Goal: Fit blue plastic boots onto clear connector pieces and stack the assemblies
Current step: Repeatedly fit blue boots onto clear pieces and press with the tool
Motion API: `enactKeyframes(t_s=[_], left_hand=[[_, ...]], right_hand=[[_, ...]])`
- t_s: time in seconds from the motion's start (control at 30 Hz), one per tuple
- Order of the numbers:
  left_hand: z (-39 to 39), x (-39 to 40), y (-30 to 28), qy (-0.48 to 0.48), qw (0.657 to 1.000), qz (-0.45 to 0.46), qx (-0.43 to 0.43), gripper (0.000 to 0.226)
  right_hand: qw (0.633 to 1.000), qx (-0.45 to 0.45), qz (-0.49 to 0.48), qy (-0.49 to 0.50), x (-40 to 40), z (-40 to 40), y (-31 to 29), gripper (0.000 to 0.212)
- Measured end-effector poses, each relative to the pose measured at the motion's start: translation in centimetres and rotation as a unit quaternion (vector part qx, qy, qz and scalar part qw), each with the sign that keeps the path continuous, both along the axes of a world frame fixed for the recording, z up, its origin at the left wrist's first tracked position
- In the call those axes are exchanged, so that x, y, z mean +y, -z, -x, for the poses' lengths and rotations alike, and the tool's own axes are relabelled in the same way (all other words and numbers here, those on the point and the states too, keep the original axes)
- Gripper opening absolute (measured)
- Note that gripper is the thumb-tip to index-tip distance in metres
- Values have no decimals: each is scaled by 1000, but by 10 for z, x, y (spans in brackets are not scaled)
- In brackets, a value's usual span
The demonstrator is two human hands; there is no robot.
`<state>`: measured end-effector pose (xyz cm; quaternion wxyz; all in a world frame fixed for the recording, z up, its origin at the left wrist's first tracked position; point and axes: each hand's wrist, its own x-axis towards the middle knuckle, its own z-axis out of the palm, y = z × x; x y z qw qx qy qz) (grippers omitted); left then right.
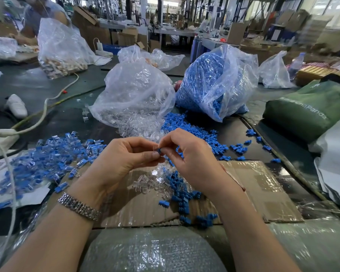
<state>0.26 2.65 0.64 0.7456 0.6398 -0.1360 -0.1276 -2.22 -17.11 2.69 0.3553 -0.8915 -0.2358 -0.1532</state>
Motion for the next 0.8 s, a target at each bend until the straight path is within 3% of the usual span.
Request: enactKeyframes(t_s=[0.23, 0.33, 0.43, 0.53, 0.8], left_hand=[[1, -1, -1, 5, 1000, 14, 9, 26], [1, 0, -1, 6, 1000, 22, 13, 26], [1, 1, 1, -16, 1000, 22, 9, 25], [-2, 2, 2, -37, 999, 18, 12, 29], [-4, 4, 2, -58, 997, 52, 27, 23]], right_hand=[[1000, 27, -8, -4, -1, 3, -3, 7], [994, 52, -54, 78, -14, -1, -6, 17], [943, 138, 110, 283, -44, -9, -1, 49], [867, 287, 233, 334, -66, -11, 8, 65], [865, 319, 251, 296, -55, -8, 7, 49]])
